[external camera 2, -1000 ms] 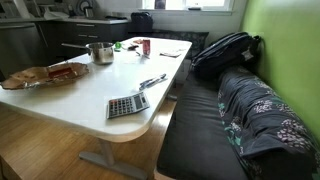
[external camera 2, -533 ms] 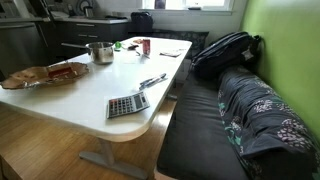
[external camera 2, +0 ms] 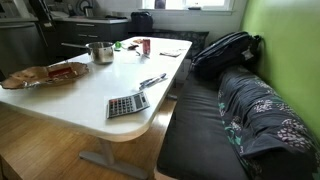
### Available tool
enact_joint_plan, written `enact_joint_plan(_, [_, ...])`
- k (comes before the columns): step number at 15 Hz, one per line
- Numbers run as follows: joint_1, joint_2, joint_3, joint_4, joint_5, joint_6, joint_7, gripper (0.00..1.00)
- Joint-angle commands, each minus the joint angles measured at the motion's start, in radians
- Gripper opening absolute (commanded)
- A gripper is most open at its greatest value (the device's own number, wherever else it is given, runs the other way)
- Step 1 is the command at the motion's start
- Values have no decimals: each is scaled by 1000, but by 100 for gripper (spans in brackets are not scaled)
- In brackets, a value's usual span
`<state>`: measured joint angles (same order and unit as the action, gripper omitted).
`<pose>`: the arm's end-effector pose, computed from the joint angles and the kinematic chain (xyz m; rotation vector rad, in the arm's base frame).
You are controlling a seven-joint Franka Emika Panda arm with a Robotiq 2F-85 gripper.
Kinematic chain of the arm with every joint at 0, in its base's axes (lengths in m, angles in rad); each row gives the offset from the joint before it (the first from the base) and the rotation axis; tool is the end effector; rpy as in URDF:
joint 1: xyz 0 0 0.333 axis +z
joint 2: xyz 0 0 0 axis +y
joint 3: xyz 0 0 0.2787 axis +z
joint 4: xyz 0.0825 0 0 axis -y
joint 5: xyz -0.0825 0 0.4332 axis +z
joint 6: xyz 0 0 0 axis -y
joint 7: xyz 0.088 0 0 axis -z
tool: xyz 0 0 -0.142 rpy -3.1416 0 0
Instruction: Put the red trailer toy on the table
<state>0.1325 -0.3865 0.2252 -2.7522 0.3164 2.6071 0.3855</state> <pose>0.4288 0.1439 0.2502 -2.9120 0.4214 -0.2751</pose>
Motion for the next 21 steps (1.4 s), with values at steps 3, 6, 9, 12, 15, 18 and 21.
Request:
enact_joint_plan(3, [10,-1,-12,0,-9,-2,6,100])
enact_joint_plan(6, [18,84,30,7,1,44,78,100])
enact_joint_plan(9, [26,183,97,1,-39,79,168,100])
enact_joint_plan(12, [4,270,155,-2,-157,155,312,100])
enact_joint_plan(15, [-18,351,147,-2,-354,211,490,100])
enact_joint_plan(18, [-18,451,139,-3,-397,295,456,100])
enact_joint_plan(21, [-24,578,152,33,-339,412,317,100])
